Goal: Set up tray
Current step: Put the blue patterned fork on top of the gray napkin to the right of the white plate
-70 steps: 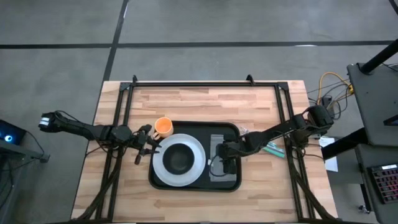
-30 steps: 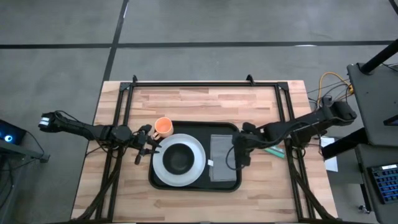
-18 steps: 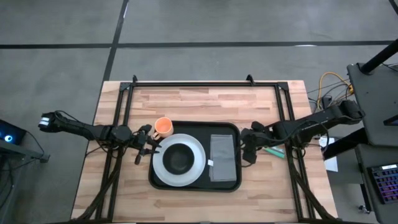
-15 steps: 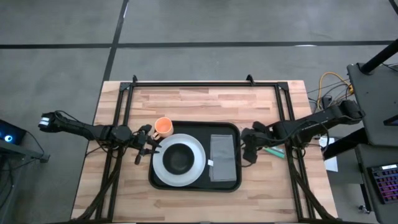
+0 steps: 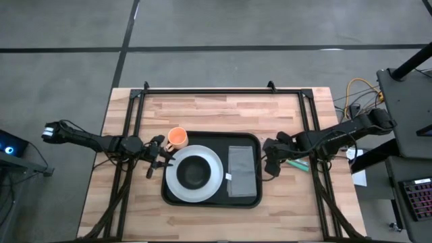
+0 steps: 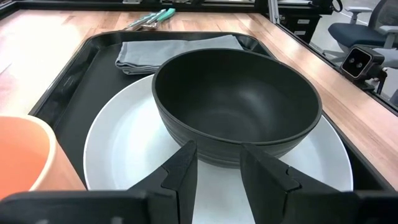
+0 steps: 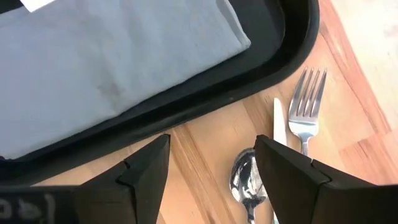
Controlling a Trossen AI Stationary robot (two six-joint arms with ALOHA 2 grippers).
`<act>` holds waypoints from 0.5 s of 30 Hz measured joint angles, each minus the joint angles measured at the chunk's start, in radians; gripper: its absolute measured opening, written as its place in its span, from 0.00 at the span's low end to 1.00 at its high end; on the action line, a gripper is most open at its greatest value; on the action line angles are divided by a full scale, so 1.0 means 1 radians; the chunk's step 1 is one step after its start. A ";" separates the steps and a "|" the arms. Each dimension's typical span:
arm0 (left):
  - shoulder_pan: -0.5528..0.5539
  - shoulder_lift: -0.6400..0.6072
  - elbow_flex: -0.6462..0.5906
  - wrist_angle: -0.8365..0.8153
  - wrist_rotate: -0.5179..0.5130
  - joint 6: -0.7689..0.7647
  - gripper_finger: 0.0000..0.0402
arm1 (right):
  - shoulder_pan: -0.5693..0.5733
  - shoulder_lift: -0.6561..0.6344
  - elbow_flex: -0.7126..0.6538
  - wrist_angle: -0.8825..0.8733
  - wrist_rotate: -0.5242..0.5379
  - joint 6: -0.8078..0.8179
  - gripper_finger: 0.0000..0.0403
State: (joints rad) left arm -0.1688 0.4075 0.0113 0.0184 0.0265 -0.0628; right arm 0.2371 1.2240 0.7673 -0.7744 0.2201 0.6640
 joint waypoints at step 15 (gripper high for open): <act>0.000 0.000 0.000 0.000 0.000 0.000 0.25 | 0.000 0.000 -0.039 -0.040 0.000 0.106 0.56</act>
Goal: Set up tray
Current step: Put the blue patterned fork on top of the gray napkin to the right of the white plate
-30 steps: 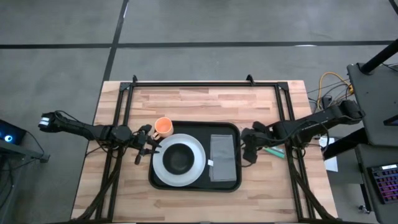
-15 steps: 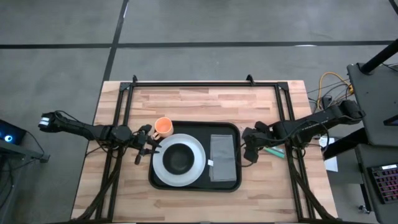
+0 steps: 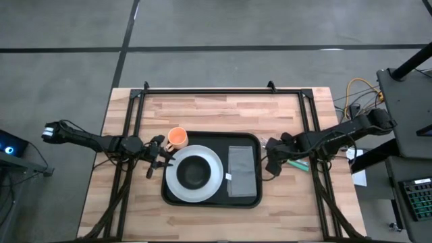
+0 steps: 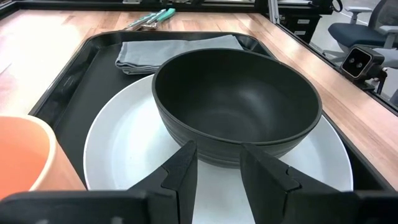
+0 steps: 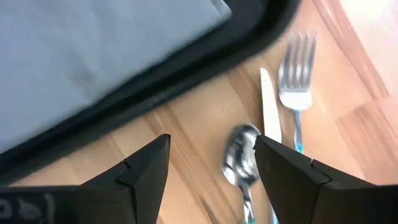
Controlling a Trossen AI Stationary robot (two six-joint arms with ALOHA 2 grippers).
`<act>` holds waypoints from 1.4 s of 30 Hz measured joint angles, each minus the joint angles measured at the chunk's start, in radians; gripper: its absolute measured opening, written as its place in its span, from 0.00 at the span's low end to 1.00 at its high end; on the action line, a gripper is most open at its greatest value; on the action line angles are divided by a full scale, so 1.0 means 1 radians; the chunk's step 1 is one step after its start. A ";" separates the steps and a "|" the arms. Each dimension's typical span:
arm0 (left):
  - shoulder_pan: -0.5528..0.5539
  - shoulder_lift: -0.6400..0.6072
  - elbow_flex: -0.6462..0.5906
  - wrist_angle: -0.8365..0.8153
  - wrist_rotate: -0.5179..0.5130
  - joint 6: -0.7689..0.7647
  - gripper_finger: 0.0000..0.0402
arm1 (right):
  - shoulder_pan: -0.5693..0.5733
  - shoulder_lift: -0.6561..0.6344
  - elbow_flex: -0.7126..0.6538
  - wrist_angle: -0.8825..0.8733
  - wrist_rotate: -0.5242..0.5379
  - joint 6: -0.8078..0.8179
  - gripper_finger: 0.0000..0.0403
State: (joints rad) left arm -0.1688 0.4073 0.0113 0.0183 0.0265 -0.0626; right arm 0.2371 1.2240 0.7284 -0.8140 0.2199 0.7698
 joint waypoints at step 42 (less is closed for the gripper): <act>0.000 0.000 0.000 0.000 0.000 0.000 0.25 | -0.181 0.002 -0.054 -0.140 0.014 0.054 0.31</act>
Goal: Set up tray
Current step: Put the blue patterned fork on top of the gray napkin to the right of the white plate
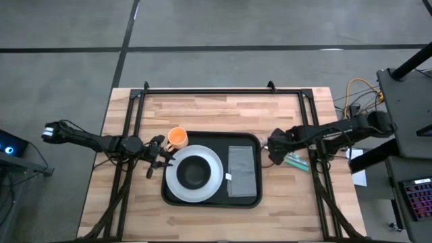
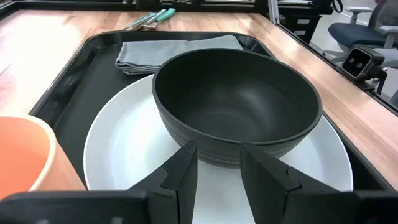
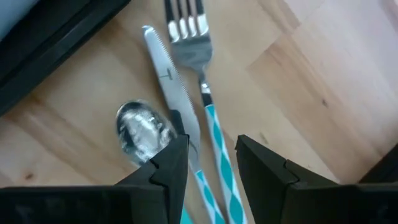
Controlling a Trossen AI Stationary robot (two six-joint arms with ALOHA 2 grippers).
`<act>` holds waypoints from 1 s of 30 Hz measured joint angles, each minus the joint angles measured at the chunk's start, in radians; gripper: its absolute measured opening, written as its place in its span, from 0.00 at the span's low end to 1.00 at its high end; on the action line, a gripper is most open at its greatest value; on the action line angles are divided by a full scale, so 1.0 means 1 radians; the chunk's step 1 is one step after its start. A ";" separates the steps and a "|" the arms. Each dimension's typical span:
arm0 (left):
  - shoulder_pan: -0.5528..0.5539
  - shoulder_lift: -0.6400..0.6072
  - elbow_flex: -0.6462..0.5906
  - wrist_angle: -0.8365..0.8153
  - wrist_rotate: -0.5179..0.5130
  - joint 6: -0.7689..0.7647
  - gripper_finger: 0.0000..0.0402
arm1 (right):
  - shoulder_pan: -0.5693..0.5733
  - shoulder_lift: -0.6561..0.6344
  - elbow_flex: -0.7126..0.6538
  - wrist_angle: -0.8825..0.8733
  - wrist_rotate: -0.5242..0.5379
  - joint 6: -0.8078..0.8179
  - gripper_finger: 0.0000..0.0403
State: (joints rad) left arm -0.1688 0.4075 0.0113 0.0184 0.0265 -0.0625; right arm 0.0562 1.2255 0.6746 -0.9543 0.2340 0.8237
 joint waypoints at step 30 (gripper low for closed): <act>0.000 0.000 0.000 0.000 0.000 0.000 0.25 | -0.167 0.127 -0.077 0.222 -0.078 -0.185 0.31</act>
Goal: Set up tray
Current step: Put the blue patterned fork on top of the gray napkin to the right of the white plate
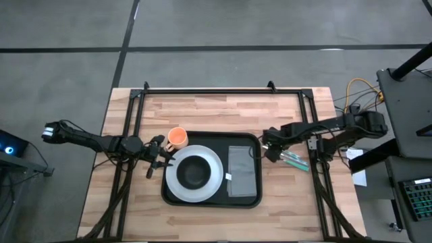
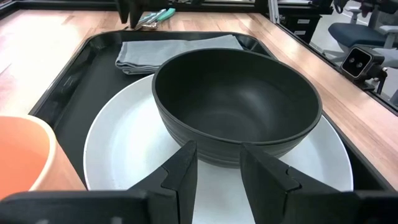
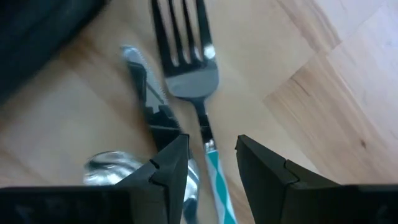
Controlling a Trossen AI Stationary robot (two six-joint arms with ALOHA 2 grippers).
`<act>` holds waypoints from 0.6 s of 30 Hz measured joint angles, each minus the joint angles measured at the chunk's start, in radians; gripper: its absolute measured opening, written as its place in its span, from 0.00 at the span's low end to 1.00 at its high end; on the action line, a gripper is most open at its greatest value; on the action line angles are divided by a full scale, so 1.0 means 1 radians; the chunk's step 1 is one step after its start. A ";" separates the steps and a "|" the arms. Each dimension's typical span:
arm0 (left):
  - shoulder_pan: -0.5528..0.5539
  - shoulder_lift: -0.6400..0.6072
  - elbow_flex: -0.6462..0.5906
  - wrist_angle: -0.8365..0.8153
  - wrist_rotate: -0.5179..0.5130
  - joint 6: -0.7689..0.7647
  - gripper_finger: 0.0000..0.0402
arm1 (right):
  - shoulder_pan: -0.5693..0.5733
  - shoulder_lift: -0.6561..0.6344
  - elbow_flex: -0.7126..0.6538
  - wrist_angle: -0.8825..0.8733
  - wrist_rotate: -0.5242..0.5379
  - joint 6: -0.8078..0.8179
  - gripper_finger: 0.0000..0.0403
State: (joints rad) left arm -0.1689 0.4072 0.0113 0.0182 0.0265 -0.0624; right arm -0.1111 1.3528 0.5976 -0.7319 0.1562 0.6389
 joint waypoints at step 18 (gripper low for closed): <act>0.000 0.000 0.000 0.000 0.000 0.000 0.25 | -0.068 0.050 -0.001 0.066 -0.008 -0.068 0.27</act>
State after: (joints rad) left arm -0.1688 0.4074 0.0113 0.0182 0.0265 -0.0624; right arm -0.1791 1.4025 0.5969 -0.6654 0.1486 0.5709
